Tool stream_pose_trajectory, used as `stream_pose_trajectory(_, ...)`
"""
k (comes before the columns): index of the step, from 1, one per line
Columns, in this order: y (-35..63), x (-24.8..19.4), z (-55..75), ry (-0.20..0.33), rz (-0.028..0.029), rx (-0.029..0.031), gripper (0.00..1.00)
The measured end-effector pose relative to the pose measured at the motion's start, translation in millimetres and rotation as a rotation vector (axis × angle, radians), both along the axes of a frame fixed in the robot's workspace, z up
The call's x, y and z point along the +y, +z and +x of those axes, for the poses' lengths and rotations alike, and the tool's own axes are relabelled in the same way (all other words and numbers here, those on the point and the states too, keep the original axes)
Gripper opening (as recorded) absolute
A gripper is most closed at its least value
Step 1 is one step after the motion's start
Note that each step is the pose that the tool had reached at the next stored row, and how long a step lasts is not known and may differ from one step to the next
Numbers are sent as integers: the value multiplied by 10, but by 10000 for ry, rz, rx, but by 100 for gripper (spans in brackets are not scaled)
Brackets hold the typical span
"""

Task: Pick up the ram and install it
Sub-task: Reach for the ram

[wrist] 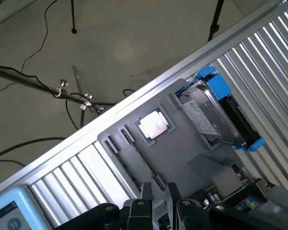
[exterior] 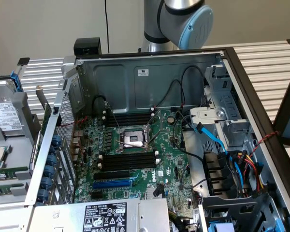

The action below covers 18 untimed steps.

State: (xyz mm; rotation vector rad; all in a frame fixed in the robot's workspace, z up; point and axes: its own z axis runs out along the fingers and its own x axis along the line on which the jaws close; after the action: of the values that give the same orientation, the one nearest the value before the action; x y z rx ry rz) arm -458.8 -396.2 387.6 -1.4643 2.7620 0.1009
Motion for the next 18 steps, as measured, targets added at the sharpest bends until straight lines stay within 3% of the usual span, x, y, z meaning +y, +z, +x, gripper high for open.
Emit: stream_pose_trajectory(18, -8, 0, 0, 3260, 1, 0, 27)
